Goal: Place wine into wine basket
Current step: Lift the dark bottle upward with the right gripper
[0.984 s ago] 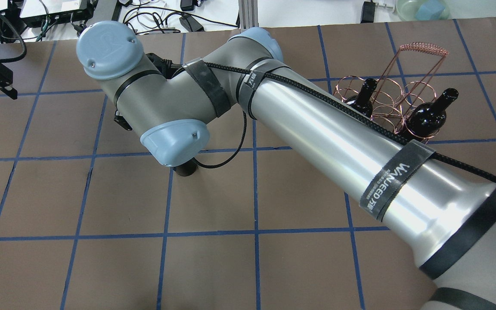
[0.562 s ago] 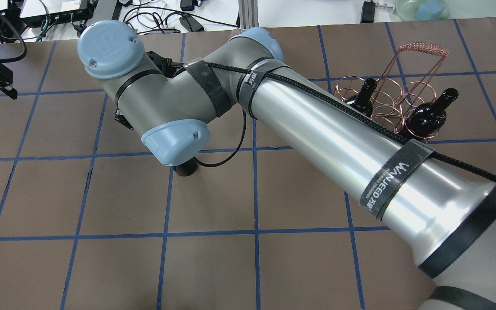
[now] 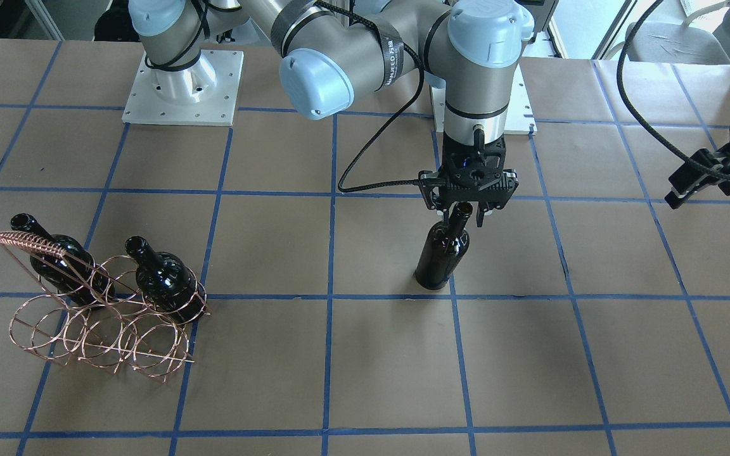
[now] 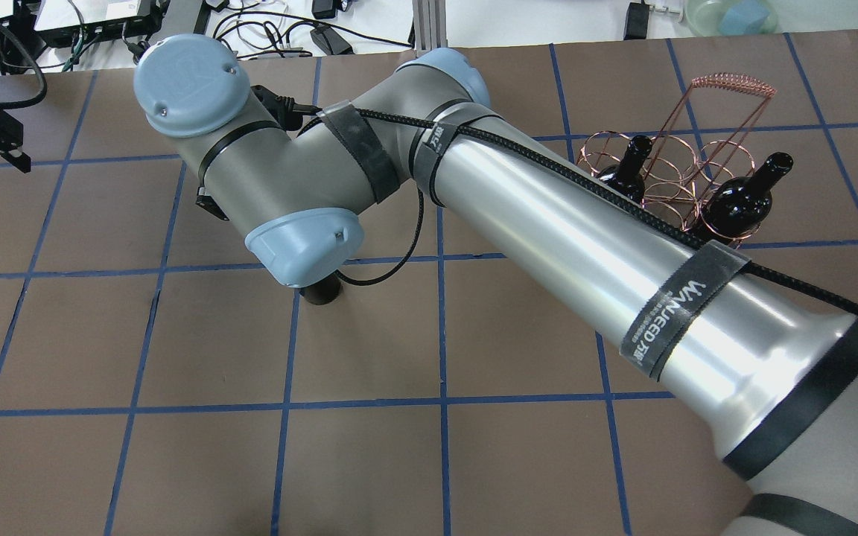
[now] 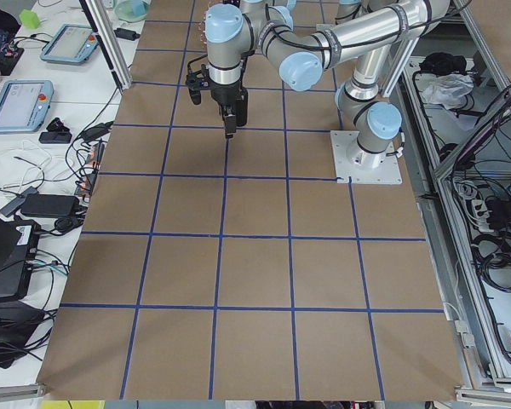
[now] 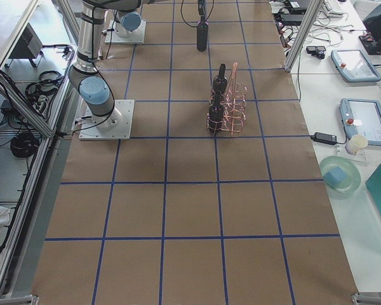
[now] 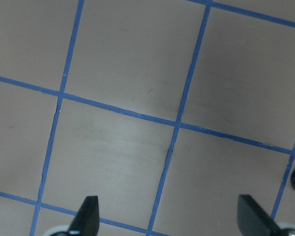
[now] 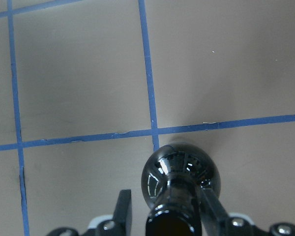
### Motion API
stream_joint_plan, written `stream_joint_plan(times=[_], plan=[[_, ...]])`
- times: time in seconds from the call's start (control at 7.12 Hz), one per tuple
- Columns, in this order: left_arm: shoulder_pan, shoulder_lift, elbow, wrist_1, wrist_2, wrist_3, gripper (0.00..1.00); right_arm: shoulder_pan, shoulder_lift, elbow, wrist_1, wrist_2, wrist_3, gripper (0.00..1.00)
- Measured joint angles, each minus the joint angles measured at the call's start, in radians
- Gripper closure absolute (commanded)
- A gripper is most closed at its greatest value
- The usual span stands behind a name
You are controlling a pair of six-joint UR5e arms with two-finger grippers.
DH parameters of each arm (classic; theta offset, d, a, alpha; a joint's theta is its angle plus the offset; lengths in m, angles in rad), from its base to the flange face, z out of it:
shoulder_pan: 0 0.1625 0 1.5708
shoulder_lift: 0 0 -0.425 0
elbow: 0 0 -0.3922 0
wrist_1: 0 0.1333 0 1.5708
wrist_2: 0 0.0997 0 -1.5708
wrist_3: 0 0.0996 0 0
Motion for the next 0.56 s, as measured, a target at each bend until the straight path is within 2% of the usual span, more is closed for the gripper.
stream_joint_plan(times=[0.28, 0.56], plan=[[0.0, 0.0, 0.0, 0.0, 0.0, 0.0, 0.0, 0.0, 0.001, 0.001, -0.001, -0.002, -0.01, 0.6], [0.0, 0.0, 0.0, 0.0, 0.0, 0.0, 0.0, 0.0, 0.0, 0.006, -0.001, -0.001, -0.015, 0.85]])
